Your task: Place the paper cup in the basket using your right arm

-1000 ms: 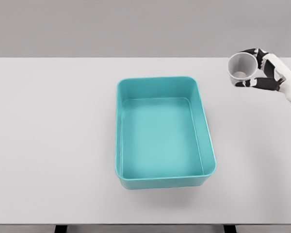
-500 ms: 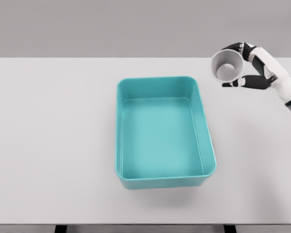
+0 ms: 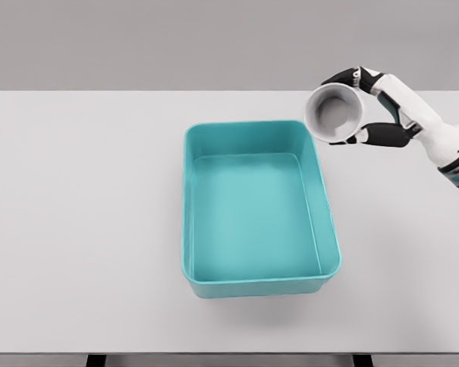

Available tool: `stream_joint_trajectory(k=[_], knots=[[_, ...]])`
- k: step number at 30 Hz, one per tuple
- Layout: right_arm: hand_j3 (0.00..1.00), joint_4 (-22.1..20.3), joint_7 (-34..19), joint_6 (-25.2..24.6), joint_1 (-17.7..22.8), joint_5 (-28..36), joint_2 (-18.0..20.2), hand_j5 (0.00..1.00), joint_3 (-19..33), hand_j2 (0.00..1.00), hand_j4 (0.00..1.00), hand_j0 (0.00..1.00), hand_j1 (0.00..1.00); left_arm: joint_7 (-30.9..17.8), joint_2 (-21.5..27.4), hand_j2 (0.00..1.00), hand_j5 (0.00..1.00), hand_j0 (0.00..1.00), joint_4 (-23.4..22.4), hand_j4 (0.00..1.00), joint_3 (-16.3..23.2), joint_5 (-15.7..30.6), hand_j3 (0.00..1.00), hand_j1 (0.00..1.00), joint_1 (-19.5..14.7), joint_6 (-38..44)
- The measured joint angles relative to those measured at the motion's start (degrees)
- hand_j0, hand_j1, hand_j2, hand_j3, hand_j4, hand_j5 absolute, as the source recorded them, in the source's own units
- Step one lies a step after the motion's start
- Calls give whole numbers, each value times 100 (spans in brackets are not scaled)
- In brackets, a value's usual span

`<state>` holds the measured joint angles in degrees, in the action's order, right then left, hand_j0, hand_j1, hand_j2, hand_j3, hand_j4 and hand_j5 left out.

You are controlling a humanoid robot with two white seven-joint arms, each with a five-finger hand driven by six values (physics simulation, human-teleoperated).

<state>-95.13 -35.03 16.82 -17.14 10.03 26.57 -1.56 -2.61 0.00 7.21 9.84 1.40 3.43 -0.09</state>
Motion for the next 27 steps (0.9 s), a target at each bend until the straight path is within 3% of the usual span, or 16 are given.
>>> stream_joint_trajectory(k=[8, 22, 24, 25, 27], knots=[[60, -321, 0, 48, -35, -451, -35, 60, -448, 60, 60, 60, 60, 1, 0, 100, 100, 100, 0, 100, 0, 0, 100, 100, 0, 0], [61, -519, -1, 221, -105, -1221, 33, 61, -1383, 61, 61, 61, 61, 1, 0, 100, 100, 100, 0, 100, 0, 0, 100, 100, 0, 0], [70, -523, -1, 249, -158, -1276, 112, 70, -1504, 70, 70, 70, 70, 0, 0, 100, 100, 100, 0, 100, 0, 0, 100, 100, 0, 0], [86, -525, -1, 256, -167, -1294, 133, 86, -1547, 86, 86, 86, 86, 0, 0, 100, 100, 100, 0, 100, 0, 0, 100, 100, 0, 0], [98, -525, 0, 262, -167, -1311, 155, 98, -1600, 98, 98, 98, 98, 0, 0, 100, 100, 100, 0, 100, 0, 0, 100, 100, 0, 0]])
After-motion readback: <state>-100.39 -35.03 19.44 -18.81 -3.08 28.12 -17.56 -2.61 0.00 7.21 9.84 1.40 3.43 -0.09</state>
